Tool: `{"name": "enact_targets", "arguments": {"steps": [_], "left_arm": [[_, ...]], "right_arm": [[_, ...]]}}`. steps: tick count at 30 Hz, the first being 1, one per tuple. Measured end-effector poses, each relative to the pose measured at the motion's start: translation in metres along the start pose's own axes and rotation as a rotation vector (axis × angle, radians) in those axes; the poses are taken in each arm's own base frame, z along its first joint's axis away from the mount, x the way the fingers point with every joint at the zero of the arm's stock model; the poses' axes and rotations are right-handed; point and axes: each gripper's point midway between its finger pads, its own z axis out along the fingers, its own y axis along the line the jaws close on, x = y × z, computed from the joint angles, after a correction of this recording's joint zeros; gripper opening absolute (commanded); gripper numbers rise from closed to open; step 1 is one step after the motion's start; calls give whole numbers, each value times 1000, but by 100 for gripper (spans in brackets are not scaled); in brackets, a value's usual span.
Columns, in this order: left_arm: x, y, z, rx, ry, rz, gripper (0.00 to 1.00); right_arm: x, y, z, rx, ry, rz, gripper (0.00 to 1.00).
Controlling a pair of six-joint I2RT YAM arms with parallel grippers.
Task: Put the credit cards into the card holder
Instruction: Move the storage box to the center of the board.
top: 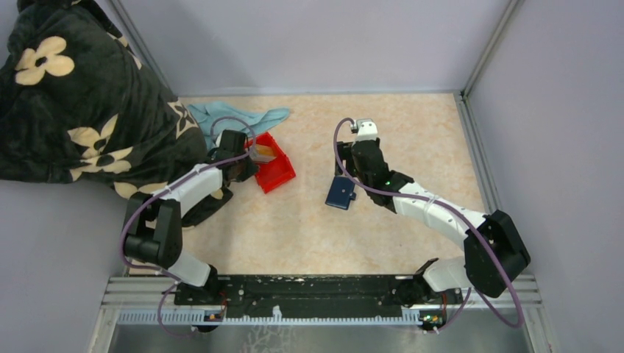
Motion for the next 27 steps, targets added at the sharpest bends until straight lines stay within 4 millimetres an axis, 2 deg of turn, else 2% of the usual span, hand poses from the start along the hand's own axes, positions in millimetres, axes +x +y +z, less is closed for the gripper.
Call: {"name": "enact_targets", "arguments": {"steps": [10, 16, 21, 27], "left_arm": [[22, -30, -1, 21, 49, 67, 20], [41, -55, -1, 43, 74, 101, 21], [56, -77, 0, 66, 87, 122, 25], [66, -91, 1, 81, 99, 120, 31]], "right_arm": [[1, 0, 0, -3, 3, -1, 74], [2, 0, 0, -2, 10, -3, 74], [3, 0, -1, -3, 12, -4, 74], [6, 0, -4, -12, 20, -6, 74]]}}
